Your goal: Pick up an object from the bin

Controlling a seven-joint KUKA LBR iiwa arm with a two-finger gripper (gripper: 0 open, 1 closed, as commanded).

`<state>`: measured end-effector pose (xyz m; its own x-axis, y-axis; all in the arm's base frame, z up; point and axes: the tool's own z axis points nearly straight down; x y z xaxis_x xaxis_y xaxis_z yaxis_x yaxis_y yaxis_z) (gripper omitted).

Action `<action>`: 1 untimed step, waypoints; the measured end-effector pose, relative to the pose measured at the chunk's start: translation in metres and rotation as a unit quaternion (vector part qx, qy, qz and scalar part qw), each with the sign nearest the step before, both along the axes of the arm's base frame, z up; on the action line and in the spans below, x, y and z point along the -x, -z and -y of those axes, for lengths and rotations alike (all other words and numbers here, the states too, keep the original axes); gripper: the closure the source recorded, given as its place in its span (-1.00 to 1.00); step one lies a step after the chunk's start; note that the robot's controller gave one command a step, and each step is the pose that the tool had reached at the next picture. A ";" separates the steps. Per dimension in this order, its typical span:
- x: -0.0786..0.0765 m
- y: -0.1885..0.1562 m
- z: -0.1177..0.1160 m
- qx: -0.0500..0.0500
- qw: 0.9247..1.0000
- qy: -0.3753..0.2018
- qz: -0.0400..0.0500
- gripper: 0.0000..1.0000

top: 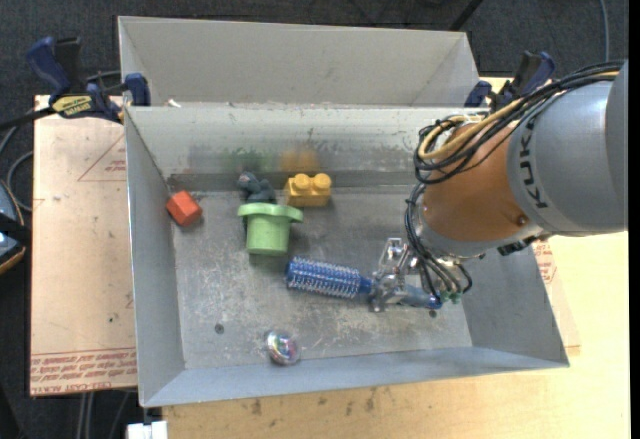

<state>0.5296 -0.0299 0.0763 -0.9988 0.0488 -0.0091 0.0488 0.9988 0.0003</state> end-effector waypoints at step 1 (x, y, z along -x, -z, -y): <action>-0.022 -0.134 -0.007 0.001 0.996 -0.091 0.001 1.00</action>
Offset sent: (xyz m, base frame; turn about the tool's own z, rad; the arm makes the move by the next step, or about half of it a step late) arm 0.0198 0.0064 0.1302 -0.1821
